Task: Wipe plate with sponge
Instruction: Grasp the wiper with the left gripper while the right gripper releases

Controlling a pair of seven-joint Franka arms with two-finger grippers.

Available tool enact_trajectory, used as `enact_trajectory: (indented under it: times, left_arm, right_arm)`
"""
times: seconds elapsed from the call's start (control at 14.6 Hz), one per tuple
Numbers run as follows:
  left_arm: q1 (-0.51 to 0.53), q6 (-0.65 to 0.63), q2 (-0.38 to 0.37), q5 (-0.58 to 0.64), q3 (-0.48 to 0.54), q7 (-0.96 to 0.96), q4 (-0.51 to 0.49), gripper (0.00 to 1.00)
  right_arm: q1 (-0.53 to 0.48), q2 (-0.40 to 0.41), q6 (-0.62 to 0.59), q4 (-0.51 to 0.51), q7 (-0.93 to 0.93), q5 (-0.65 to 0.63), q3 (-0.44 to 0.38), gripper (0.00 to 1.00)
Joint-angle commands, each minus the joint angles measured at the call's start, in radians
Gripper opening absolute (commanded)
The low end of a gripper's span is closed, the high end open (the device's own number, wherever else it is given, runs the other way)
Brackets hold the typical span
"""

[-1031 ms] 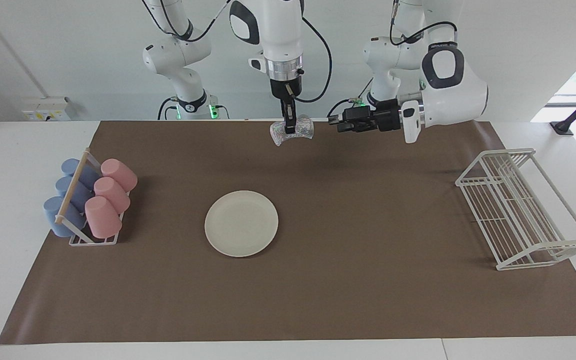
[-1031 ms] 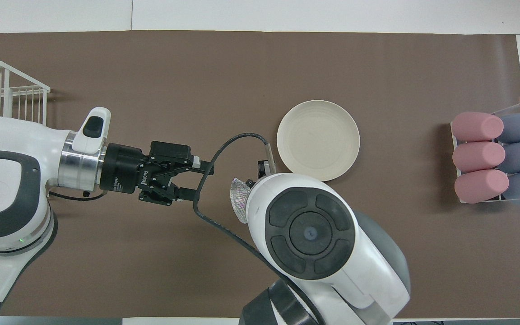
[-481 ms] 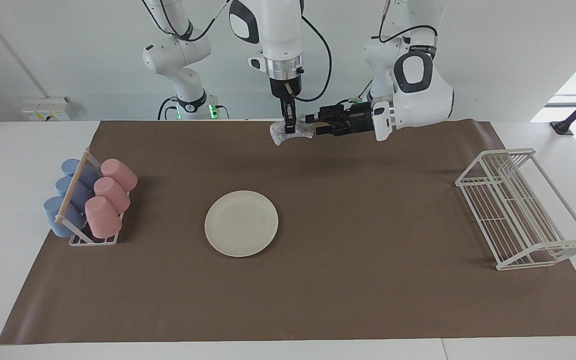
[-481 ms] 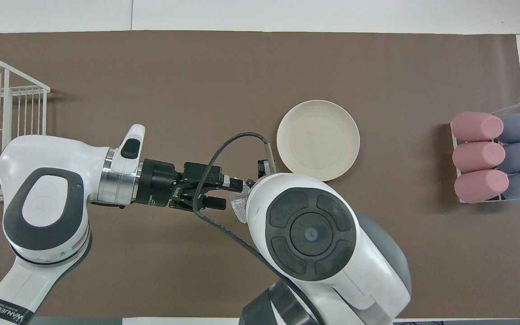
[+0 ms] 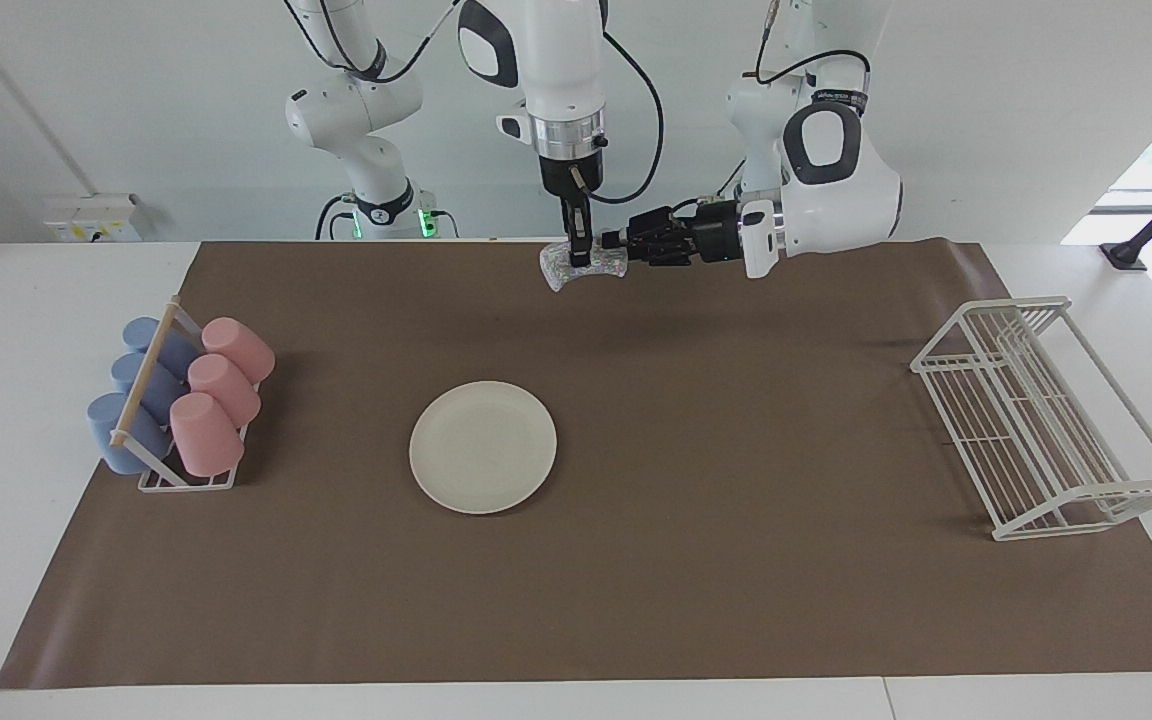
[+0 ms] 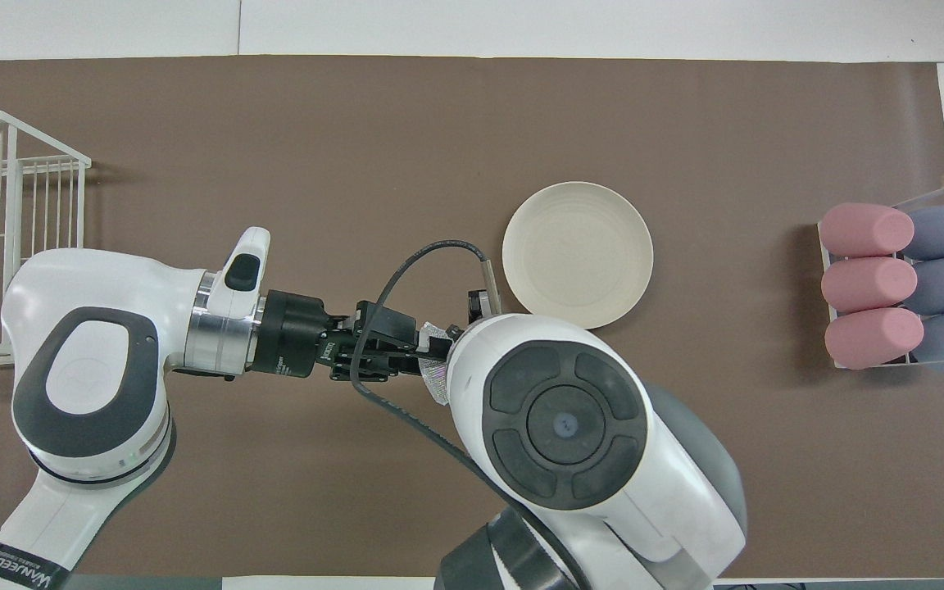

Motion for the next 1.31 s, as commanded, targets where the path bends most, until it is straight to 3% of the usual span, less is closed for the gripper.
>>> enact_trajectory:
  times: [0.0, 0.34, 0.41, 0.48, 0.55, 0.62, 1.1, 1.24]
  left_arm:
    - [-0.022, 0.022, -0.032, -0.025, 0.015, 0.012, -0.034, 0.0]
    - [-0.017, 0.011, -0.032, -0.025, 0.017, 0.006, -0.034, 0.0]
    - [-0.014, 0.01, -0.032, -0.025, 0.017, 0.006, -0.034, 0.0]
    - [-0.014, 0.01, -0.032, -0.025, 0.017, 0.005, -0.034, 0.0]
    - [-0.012, 0.008, -0.032, -0.025, 0.017, 0.005, -0.034, 0.0]
    - [-0.011, 0.006, -0.032, -0.025, 0.017, 0.005, -0.034, 0.0]
    - [-0.006, 0.031, -0.028, 0.0, 0.021, -0.029, -0.022, 0.0]
    - [0.006, 0.063, -0.022, 0.098, 0.021, -0.086, 0.002, 0.0]
  right_arm:
    - [-0.011, -0.005, -0.002, 0.005, 0.004, -0.023, 0.005, 0.0]
    - [-0.024, -0.02, -0.008, 0.001, -0.028, -0.023, 0.001, 0.0]
    - [-0.035, -0.038, -0.02, -0.007, -0.092, -0.023, -0.001, 0.31]
    - [-0.053, -0.052, -0.043, -0.012, -0.169, -0.022, -0.001, 0.55]
    - [-0.075, -0.06, -0.065, -0.016, -0.223, -0.022, -0.002, 0.94]
    - [-0.098, -0.072, -0.081, -0.016, -0.261, -0.022, -0.002, 1.0]
    - [-0.267, -0.126, -0.226, -0.012, -0.769, -0.017, -0.009, 1.0]
    - [-0.348, -0.135, -0.258, -0.007, -0.969, -0.009, -0.009, 1.0]
